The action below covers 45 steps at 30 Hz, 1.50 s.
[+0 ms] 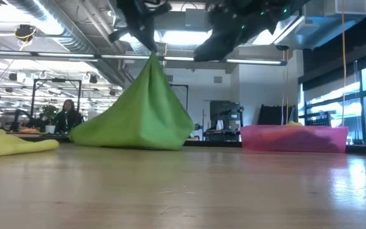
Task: Fold microfiber towels
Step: Fold the green towel
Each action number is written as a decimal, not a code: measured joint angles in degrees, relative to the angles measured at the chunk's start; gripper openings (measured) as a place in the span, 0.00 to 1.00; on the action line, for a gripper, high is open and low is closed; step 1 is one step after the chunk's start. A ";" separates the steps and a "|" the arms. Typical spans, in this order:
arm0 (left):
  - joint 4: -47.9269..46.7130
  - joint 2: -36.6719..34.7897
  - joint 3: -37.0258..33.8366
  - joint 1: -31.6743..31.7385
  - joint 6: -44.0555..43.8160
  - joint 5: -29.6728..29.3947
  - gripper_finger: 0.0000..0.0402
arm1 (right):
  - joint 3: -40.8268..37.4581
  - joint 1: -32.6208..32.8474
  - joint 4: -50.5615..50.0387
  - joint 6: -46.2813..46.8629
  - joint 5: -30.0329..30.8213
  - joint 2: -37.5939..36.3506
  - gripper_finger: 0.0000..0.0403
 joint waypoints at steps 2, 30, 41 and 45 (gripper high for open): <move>-0.34 0.00 1.01 -0.89 0.00 0.13 0.00 | 0.00 0.46 1.01 -3.60 0.08 2.02 0.68; -5.27 -2.41 5.67 -7.10 -3.09 -4.67 0.00 | -0.04 -0.33 -10.94 0.57 4.44 10.20 0.38; -5.27 -2.38 5.66 -7.10 -3.21 -5.53 0.00 | 0.00 -0.46 -12.54 0.45 0.37 8.67 0.02; -5.27 -2.38 5.66 -7.21 -3.19 -5.53 0.00 | 0.00 -0.70 -12.41 0.37 0.36 8.36 0.03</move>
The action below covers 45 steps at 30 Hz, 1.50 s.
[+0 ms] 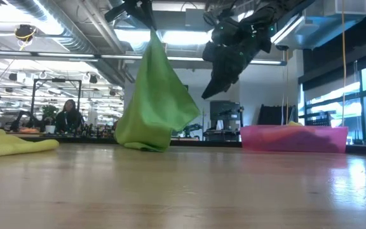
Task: Fold microfiber towels
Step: Fold the green towel
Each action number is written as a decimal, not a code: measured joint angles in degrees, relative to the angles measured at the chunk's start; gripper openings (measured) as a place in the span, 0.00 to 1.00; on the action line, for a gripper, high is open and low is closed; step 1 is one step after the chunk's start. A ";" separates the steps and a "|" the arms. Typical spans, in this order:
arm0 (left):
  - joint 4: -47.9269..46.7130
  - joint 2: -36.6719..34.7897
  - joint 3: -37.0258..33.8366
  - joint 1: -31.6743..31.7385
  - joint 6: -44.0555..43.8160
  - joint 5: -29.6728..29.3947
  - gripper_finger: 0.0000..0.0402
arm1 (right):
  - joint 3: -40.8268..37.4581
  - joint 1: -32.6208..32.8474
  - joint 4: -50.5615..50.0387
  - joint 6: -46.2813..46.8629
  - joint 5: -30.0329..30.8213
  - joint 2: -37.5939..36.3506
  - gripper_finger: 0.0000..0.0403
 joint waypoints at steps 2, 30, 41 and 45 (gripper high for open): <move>0.00 0.00 0.00 -0.14 0.00 0.00 0.00 | 0.00 -0.24 0.40 -0.02 0.00 -0.84 0.09; 0.46 0.00 -0.07 -0.41 -0.11 0.80 0.00 | -0.02 -2.47 1.72 0.18 7.56 3.52 0.03; 0.00 0.00 -0.07 0.01 0.11 -0.22 0.00 | 0.04 -5.91 4.61 -0.03 -1.39 0.37 0.09; 0.66 0.00 -0.07 -0.04 0.11 -0.17 0.00 | 0.04 -5.93 5.74 -1.21 -6.36 0.43 0.21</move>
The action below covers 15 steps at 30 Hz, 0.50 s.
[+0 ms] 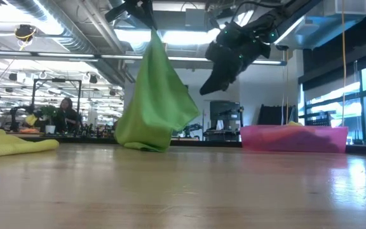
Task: Fold microfiber towels
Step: Fold the green towel
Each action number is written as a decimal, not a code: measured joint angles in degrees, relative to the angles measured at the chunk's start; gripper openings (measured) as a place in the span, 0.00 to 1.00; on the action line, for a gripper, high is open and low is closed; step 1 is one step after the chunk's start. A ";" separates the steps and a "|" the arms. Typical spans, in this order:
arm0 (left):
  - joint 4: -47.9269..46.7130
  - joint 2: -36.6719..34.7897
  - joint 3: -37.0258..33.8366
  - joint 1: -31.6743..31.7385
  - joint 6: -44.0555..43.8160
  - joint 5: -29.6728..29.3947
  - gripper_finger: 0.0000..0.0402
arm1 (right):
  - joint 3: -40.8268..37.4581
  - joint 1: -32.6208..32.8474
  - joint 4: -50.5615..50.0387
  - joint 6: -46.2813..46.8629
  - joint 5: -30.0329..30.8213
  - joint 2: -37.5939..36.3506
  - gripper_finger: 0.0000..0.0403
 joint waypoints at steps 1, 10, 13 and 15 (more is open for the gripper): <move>0.13 0.00 0.00 0.04 0.00 -0.02 0.00 | 0.00 0.43 0.11 -1.13 -0.21 0.18 0.25; 0.00 0.00 0.00 -0.03 0.02 1.27 0.00 | 0.02 3.29 6.95 -2.33 7.69 3.20 0.56; -0.02 0.00 0.00 -0.04 0.04 1.27 0.00 | 0.01 3.57 7.04 -1.66 8.26 5.07 0.58; -0.02 0.00 0.00 -0.02 0.06 1.27 0.00 | 0.00 3.61 6.19 0.28 7.71 5.92 0.56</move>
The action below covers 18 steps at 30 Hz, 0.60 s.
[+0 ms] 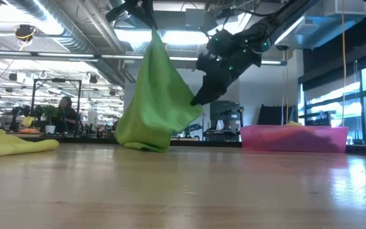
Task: Fold microfiber towels
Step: Fold the green towel
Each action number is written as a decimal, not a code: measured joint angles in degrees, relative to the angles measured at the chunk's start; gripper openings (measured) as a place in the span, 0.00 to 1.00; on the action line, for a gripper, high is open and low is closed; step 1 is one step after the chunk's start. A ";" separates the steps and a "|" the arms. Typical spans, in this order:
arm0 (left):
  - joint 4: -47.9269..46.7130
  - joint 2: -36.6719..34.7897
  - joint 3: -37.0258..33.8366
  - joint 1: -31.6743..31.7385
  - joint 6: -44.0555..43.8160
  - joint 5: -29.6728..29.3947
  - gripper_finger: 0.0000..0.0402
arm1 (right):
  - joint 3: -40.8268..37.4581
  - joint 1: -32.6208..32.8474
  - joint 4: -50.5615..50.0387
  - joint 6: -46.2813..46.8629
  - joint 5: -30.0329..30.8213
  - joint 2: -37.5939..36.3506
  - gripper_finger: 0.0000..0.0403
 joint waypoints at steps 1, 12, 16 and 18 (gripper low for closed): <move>-0.02 0.00 0.00 0.00 0.17 0.01 0.00 | 0.00 0.00 -0.41 0.91 -0.49 0.34 0.54; -0.77 0.00 0.00 0.29 1.94 -0.97 0.00 | 0.00 -0.12 -1.47 4.12 0.37 -1.65 0.03; -2.00 0.00 0.00 1.03 2.42 -1.84 0.00 | 0.10 -0.80 -1.49 4.08 0.60 -3.44 0.02; -3.39 0.00 0.00 1.51 3.25 -3.13 0.00 | 1.30 -1.44 -2.01 3.99 2.19 -4.45 0.01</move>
